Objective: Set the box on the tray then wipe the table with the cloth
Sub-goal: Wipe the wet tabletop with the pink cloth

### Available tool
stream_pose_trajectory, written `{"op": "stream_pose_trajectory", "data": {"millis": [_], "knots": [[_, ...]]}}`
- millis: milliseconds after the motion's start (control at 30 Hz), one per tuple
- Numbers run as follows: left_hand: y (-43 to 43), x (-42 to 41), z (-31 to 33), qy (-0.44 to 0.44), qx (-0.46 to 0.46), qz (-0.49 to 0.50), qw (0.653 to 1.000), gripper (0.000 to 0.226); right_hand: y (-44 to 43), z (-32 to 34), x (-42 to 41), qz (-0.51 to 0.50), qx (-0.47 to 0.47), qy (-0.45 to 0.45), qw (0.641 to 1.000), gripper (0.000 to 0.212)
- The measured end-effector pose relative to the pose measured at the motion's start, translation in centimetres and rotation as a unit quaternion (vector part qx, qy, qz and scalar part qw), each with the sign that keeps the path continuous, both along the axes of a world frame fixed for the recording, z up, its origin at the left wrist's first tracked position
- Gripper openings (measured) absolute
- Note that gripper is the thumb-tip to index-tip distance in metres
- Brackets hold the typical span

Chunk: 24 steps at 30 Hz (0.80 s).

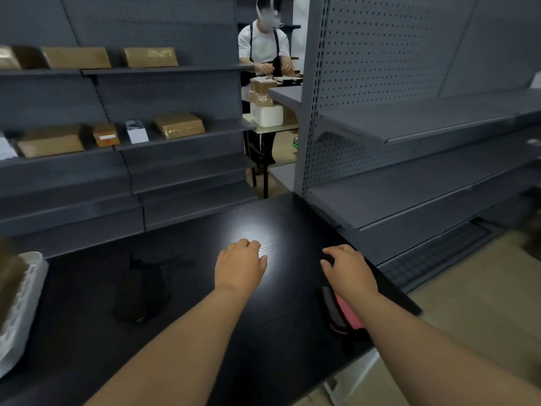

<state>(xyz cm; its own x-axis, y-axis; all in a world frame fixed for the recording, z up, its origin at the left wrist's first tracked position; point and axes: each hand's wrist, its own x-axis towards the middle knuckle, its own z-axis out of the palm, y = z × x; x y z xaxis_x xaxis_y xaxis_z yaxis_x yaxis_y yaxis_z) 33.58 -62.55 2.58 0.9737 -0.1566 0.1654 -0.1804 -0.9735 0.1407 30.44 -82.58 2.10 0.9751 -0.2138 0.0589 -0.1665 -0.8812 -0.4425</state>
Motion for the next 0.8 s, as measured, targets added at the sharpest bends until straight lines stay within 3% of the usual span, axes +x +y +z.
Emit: {"op": "stream_pose_trajectory", "data": {"millis": [367, 800], "knots": [[-14.5, -1.7, -4.0, 0.057, -0.026, 0.056, 0.996, 0.036, -14.9, -3.9, 2.5, 0.097, -0.026, 0.070, 0.992, 0.040], [-19.3, -4.2, -10.9, 0.226, -0.026, 0.078, 0.971, 0.048, -15.6, -10.1, 1.8, 0.183, -0.030, 0.183, 0.966, 0.042]]}}
